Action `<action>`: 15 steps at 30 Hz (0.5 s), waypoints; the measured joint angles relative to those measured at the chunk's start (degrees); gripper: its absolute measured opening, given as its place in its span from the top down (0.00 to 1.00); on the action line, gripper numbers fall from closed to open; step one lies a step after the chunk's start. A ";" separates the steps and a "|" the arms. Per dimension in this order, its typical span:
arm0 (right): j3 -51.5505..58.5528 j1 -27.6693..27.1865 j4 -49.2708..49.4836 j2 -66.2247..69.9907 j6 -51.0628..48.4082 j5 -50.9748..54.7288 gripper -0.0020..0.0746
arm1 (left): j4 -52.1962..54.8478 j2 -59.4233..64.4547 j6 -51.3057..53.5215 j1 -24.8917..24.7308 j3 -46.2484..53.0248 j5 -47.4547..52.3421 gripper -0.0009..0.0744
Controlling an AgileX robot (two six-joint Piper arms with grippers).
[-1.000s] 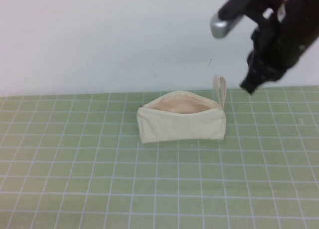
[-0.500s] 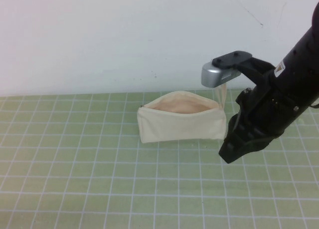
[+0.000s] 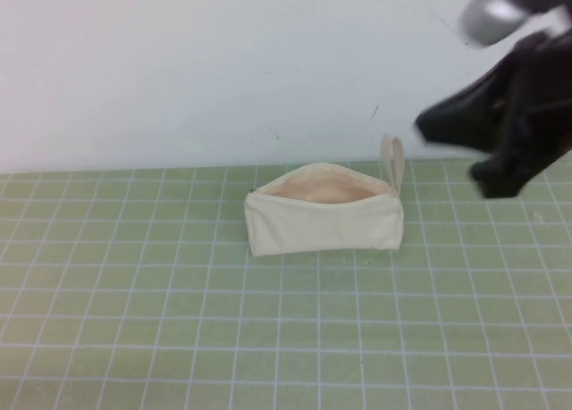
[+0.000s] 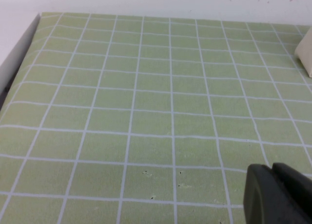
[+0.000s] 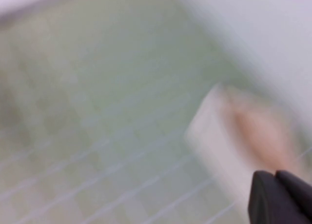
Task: Put eraser into pencil case
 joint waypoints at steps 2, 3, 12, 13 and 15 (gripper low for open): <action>3.72 0.00 0.39 -5.02 -3.18 -6.83 0.97 | 0.00 0.00 0.00 0.00 0.00 0.00 0.99; 5.48 0.00 0.38 -6.88 -4.33 -9.21 0.97 | 0.00 0.00 0.00 0.00 0.00 0.00 0.99; 31.34 -10.85 3.48 -25.14 -11.06 -23.22 0.97 | 0.00 0.00 0.00 0.00 0.00 0.00 0.99; 34.34 -13.44 4.26 -27.42 -11.19 -23.54 0.97 | 0.00 0.00 0.00 0.00 0.00 0.00 0.99; 39.84 -17.84 4.91 -31.84 -11.30 -24.49 0.97 | 0.00 0.00 0.00 0.00 0.00 0.00 0.99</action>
